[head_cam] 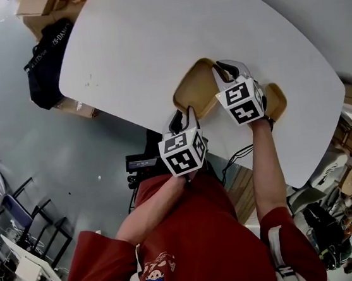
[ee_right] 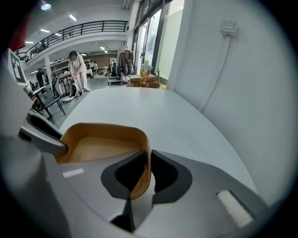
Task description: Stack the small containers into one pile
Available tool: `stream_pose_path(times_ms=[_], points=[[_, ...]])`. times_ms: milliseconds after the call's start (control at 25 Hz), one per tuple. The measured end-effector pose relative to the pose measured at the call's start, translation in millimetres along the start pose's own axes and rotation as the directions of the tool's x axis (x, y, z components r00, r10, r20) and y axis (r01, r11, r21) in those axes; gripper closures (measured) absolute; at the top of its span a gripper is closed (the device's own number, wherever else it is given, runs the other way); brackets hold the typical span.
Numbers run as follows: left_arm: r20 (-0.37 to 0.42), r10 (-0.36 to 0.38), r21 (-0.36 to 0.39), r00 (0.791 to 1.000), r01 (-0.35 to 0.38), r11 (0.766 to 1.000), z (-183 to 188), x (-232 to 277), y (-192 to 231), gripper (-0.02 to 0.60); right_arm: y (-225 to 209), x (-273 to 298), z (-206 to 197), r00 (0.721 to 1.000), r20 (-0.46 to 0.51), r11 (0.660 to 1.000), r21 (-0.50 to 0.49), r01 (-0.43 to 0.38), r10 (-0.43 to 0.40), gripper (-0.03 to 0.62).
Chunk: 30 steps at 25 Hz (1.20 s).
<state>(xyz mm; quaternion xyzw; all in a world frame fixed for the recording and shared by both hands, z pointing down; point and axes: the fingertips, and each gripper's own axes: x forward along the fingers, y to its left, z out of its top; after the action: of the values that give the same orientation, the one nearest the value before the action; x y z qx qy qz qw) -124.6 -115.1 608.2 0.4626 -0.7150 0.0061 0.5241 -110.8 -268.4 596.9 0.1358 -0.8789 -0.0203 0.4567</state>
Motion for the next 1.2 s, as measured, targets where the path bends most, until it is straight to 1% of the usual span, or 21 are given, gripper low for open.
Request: stream_pose_path(times_ms=[240,360,520,600,640,720,800,920,1040,1200], points=[[0.042,0.012,-0.030,0.999,-0.011,0.999,18,-1,14,0.508,3,-8,6,0.999,0.024,0.999,0.031,0.021,-0.021,0.559],[0.058,0.009,-0.020,0.998,-0.008,1.000,27,-3,16,0.515,1,-14,11,0.998,0.041,0.997,0.058,0.044,-0.046,0.562],[0.088,-0.011,0.024,0.996,0.009,1.000,45,-3,16,0.525,-5,-25,19,0.991,0.061,0.990,0.088,0.114,-0.119,0.562],[0.115,-0.018,0.059,0.993,0.011,0.998,57,-5,17,0.531,-7,-30,22,0.985,0.068,0.983,0.103,0.149,-0.157,0.559],[0.131,-0.024,0.082,0.991,0.013,0.997,63,-6,16,0.534,-8,-33,24,0.981,0.076,0.978,0.126,0.166,-0.176,0.559],[0.165,-0.045,0.130,0.985,0.023,0.991,78,-9,11,0.538,-13,-43,28,0.968,0.100,0.960,0.188,0.207,-0.228,0.560],[0.197,-0.072,0.180,0.978,0.036,0.983,92,-14,3,0.543,-18,-56,33,0.948,0.122,0.933,0.255,0.255,-0.293,0.560],[0.246,-0.116,0.274,0.962,0.045,0.961,115,-21,-9,0.549,-26,-75,40,0.907,0.154,0.879,0.354,0.320,-0.392,0.563],[0.308,-0.167,0.391,0.936,0.035,0.920,138,-33,-26,0.552,-32,-97,44,0.863,0.182,0.824,0.439,0.358,-0.471,0.565],[0.369,-0.236,0.504,0.899,0.019,0.863,164,-52,-49,0.554,-36,-126,53,0.811,0.220,0.773,0.510,0.377,-0.541,0.565]])
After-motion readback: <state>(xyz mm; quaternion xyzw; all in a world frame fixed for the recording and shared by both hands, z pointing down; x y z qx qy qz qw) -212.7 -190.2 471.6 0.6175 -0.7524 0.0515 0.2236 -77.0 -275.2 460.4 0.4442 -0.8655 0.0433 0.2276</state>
